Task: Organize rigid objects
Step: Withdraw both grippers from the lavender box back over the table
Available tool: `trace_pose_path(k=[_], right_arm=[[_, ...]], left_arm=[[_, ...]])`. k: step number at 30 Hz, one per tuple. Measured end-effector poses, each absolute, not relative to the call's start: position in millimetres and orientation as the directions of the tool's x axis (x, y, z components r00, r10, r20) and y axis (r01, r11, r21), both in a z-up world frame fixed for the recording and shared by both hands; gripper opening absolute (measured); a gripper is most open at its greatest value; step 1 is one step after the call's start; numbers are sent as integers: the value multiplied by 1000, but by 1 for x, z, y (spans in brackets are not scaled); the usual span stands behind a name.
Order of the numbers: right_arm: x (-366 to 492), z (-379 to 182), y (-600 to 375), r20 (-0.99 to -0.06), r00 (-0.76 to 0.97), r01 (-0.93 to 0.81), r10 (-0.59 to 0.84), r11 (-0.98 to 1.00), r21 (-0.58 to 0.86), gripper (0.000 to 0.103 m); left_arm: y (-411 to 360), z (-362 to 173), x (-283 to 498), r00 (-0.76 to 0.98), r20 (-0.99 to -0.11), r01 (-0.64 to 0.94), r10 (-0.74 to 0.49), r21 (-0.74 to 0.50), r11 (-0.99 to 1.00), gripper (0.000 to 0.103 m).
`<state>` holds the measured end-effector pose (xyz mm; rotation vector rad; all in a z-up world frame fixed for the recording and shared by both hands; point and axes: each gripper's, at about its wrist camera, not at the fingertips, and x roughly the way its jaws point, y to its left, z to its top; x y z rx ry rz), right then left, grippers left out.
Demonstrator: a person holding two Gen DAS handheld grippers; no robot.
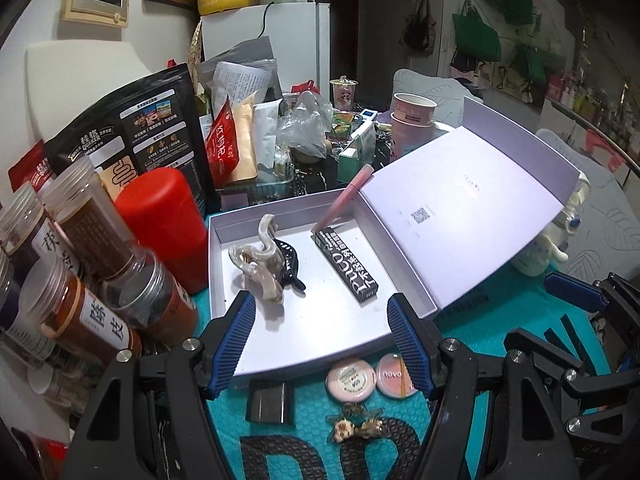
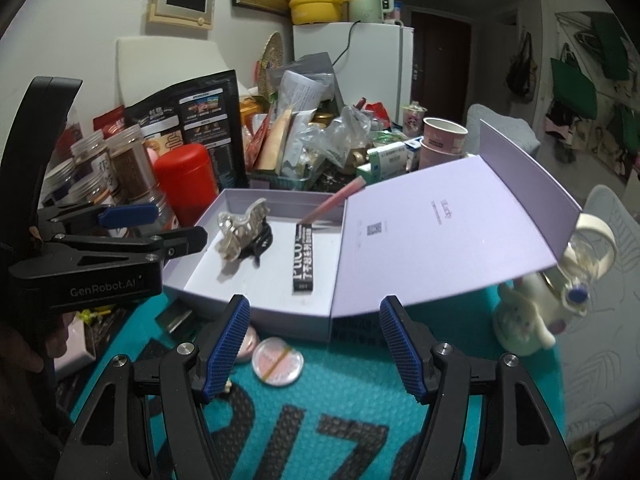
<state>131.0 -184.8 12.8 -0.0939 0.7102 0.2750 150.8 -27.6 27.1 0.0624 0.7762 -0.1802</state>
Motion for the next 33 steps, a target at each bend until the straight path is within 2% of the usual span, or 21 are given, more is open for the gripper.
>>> trace_pose_path(k=[15,21,33], right_arm=[[99,-6,-177,-663,717,-279,216,960,11,68],[94,-16,-172,-674,710,-269,206,963,12,68],[97,-45,-153,-688,674,-295,270,952,85,68]], left_arm=[[-11,4,117,675,-725,171,-137,-26,985,68],[-1,-11,108,679,-731,118,-62,25,993,68],[14,-40,110,626,-773,111,-103,-42,993,68]])
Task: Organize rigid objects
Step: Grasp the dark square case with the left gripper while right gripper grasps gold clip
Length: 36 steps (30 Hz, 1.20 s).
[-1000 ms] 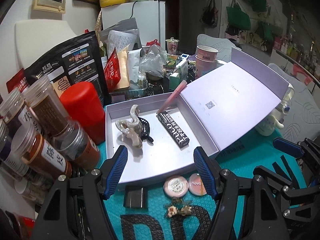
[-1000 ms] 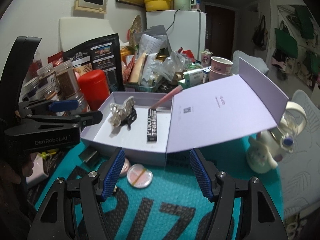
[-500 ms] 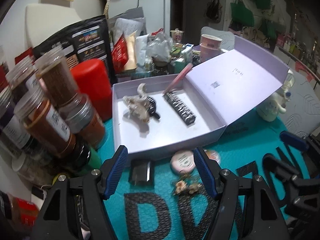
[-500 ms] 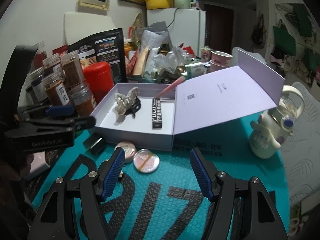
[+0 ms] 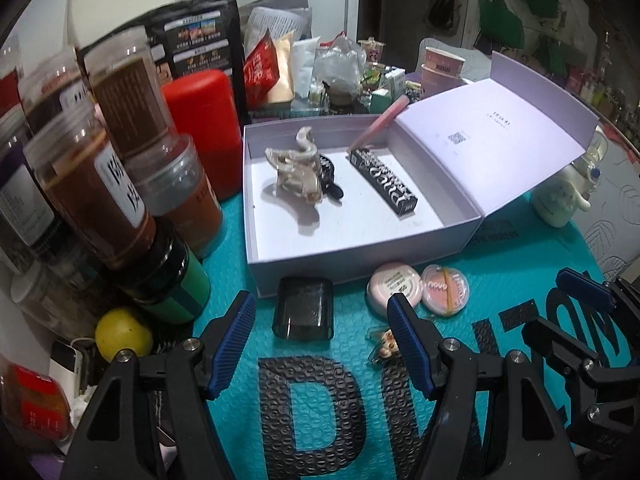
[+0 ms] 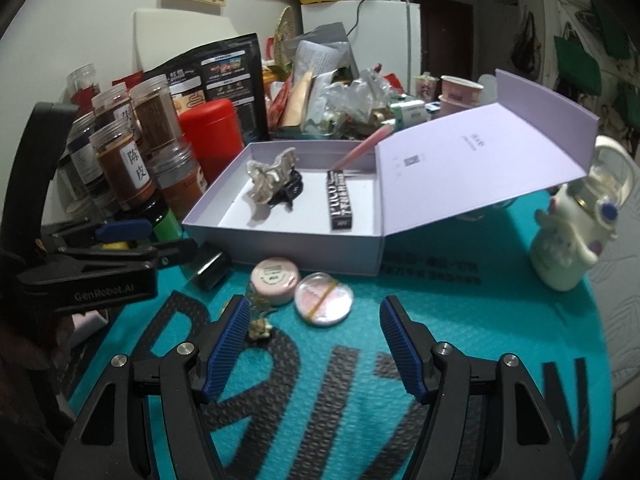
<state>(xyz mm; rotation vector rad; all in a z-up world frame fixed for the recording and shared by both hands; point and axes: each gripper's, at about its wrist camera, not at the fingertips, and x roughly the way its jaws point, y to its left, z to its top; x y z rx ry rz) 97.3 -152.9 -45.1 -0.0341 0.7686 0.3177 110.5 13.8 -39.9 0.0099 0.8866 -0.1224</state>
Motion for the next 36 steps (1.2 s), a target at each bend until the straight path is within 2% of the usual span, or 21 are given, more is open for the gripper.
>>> trace_pose_path(k=[8,15,26,32,36], right_arm=[[110,-69,-143,-712,633,-310,304,942,127,68],[125,-89,-135,-742,575,-323,345,929,182,68],[145,-112,-115,-769,477,-398,426,885,243,68],[148,-118,-101,-776,478,-446,412,875,189,67],[151,-123,-96,-786,459,-454,414,870,193,61]], left_arm=[[25,-70,124,576,-812,88,-100,-60,994,68],[40,-94,133,531,-834,77,-150,-128,989,68],[47,-97,138,524,-826,123,-210,-171,978,68],[58,-100,142,515,-817,106,-261,-241,965,68],[54,-101,144,514,-817,120,-261,-233,965,68]])
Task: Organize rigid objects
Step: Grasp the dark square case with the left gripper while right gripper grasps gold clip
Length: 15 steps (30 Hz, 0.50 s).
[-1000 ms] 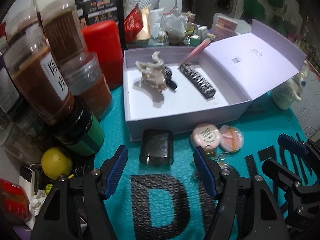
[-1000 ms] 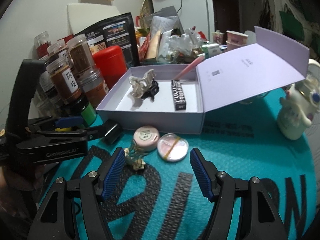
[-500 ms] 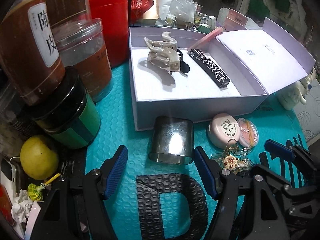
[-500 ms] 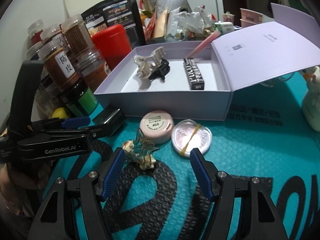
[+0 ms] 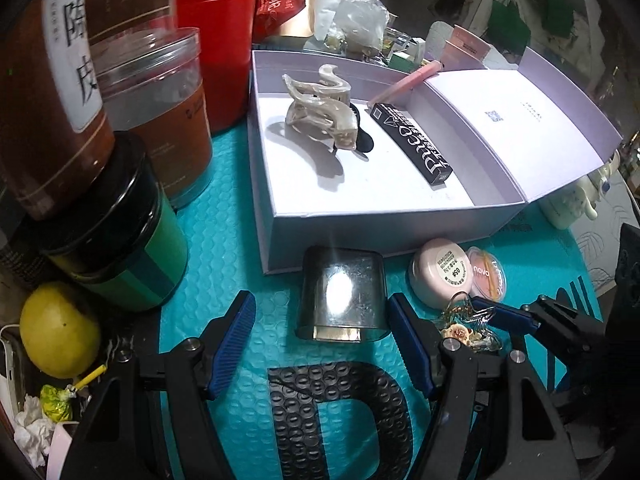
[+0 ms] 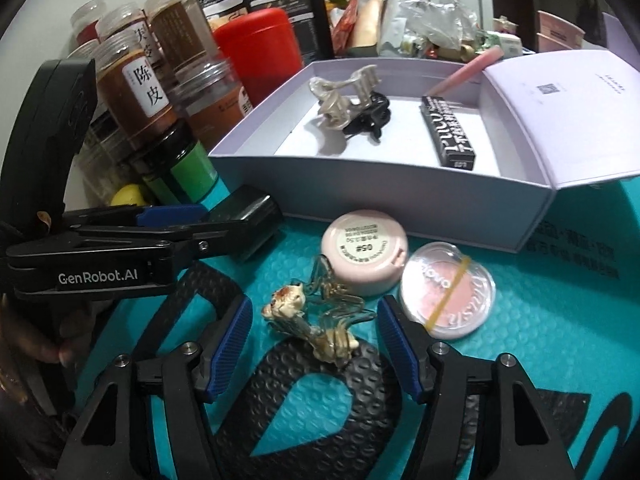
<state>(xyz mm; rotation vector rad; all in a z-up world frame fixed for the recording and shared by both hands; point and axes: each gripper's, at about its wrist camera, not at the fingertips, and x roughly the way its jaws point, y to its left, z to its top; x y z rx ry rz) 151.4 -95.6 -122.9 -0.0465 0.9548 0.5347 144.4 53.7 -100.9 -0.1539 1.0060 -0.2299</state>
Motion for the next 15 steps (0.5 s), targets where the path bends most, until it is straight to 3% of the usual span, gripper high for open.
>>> trace_pose_path(k=[3,7,11,15], right_arm=[[153,-123,-95,-787,464,-451,407,873,186,53],[151,-123,-95,-787,467,-445,403,876,185,53],[147,-123,-99,-788,470,-435,398,881,185,53],[144,-122,-104,-787,474,-416,395,888,195,53]], left_arm=[[51,-103,149,507,-816,125,-277,-248,961,68],[48,-105,154,504,-817,131,-278,-246,960,68],[48,-105,155,521,-793,139,-315,-285,948,52],[42,-104,151,544,-788,142,-289,-253,957,50]])
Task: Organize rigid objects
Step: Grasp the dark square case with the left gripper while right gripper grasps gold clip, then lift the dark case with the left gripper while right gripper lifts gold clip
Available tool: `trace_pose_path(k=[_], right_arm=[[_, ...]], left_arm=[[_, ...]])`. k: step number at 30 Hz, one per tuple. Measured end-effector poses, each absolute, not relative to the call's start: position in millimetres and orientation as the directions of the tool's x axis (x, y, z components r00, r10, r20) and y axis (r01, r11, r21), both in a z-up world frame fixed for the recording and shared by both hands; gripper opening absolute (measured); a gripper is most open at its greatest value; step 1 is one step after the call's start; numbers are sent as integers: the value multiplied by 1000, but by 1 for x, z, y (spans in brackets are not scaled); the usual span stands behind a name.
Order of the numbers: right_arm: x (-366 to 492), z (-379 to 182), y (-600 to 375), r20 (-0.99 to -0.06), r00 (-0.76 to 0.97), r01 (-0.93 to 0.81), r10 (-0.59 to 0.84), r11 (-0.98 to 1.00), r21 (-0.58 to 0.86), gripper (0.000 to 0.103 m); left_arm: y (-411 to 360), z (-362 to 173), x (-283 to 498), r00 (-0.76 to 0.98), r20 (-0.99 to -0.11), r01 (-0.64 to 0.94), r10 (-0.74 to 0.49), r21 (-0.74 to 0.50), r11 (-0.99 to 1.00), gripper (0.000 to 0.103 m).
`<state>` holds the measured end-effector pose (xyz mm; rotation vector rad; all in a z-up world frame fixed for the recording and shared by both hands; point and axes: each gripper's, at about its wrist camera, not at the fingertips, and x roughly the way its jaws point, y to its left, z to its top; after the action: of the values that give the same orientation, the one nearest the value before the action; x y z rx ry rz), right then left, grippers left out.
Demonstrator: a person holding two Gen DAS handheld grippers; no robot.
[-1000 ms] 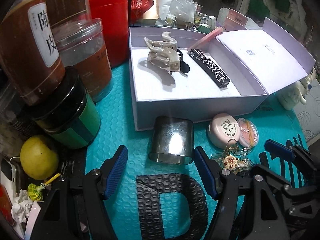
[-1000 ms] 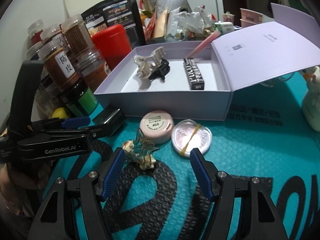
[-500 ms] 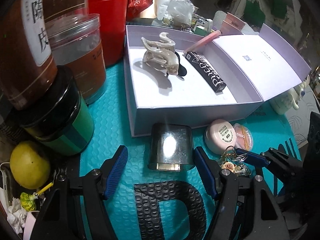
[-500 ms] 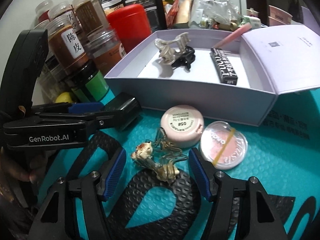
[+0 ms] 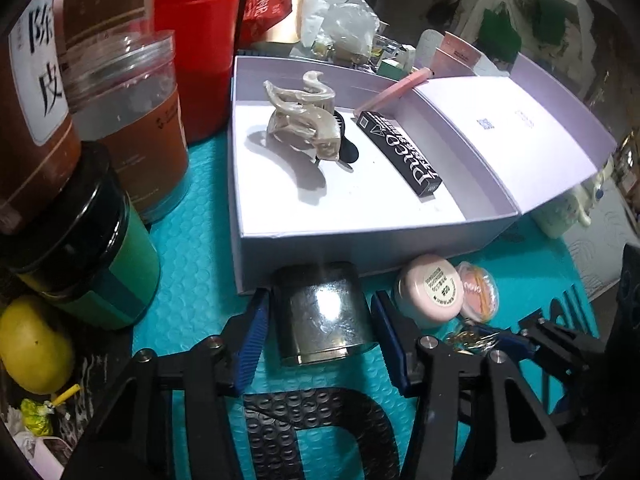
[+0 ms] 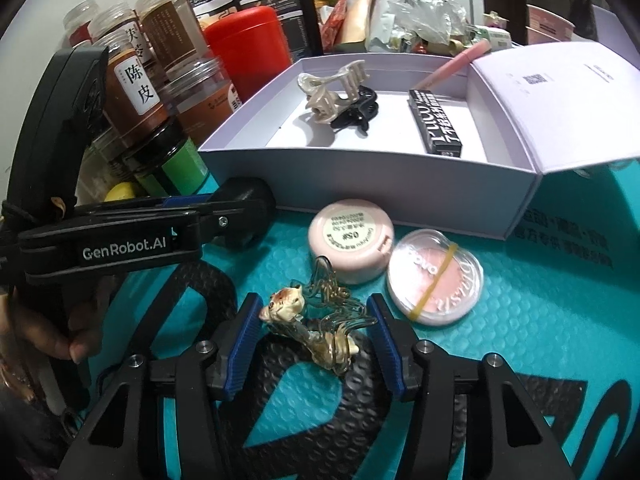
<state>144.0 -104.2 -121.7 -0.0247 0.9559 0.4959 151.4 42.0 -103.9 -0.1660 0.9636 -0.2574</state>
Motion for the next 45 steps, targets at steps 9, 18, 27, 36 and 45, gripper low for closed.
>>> trace_pose_path(k=[9,18,27,36,45], right_arm=[[127,-117,-116,-768,498,-400,402,893,208,53],[108,-114,-130,-763,513,-381,393,901,208,53],[91,-114,-139,-757,520,-385,397,899,207,53],[83,-119,-144,-763,518,-362,387,907,215,54],[85,-121,-138,-762,533,-360,368,914,189,72]], left_arm=[[42,-97,134,563,-785,133,-259,-224,966,46],[43,-90,107,558,-793,131,-243,-205,970,46],[32,-87,81,537,-804,144,-257,-213,966,46],[15,-97,72,502,-822,197,-268,-193,961,46],[16,-108,82,478,-831,195,-285,-216,957,46]])
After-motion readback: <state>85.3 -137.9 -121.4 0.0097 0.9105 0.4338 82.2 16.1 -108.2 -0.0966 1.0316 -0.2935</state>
